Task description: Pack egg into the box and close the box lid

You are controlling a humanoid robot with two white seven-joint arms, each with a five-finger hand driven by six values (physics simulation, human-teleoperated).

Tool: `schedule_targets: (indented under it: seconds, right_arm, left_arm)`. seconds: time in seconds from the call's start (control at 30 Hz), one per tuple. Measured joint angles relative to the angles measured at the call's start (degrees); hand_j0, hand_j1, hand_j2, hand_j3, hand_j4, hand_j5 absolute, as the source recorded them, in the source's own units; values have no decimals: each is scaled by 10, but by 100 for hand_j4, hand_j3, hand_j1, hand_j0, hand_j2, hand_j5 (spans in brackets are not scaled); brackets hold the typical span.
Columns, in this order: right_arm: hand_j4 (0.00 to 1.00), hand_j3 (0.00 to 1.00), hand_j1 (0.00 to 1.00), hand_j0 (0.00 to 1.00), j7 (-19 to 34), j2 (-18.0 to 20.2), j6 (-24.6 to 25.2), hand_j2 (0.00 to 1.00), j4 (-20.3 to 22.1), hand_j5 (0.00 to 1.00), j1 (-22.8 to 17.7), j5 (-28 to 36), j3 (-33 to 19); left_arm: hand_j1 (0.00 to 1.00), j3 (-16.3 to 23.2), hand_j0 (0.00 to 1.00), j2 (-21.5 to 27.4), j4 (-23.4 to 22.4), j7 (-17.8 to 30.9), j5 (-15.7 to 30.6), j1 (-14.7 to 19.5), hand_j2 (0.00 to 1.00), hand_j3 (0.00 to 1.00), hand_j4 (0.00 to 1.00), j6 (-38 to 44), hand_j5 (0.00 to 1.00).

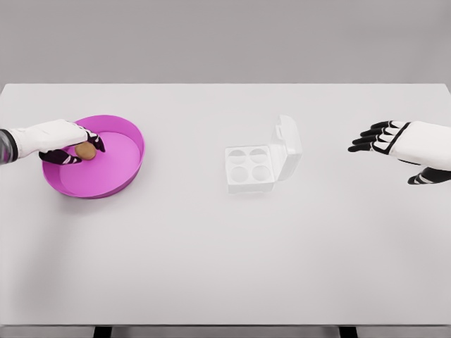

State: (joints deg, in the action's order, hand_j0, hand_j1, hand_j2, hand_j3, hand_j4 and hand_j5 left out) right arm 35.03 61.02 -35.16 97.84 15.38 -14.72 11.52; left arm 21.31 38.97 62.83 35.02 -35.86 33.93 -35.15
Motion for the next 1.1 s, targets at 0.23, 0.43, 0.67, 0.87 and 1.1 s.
schedule_targets:
  seconds: [0.23,0.43,0.67,0.87,1.1]
  right_arm:
    - [100,100,100,100,0,0,0,100,2,100,-1,0,0]
    - [100,100,100,100,0,0,0,100,6,100,-4,0,0]
    - [100,100,100,100,0,1,0,100,7,100,-4,0,0]
    - [100,100,100,100,0,0,0,100,7,100,-4,0,0]
    - [100,100,100,100,0,1,0,100,7,100,-4,0,0]
  left_arm:
    - [53,0,53,0,0,0,1,0,53,53,53,0,53]
    - [50,-1,50,0,1,0,5,1,50,50,50,0,50]
    - [49,-3,49,0,3,0,9,2,49,49,49,0,49]
    - [47,-6,47,1,11,0,10,3,47,47,47,0,47]
    - [46,-8,46,1,42,0,14,1,46,46,46,0,46]
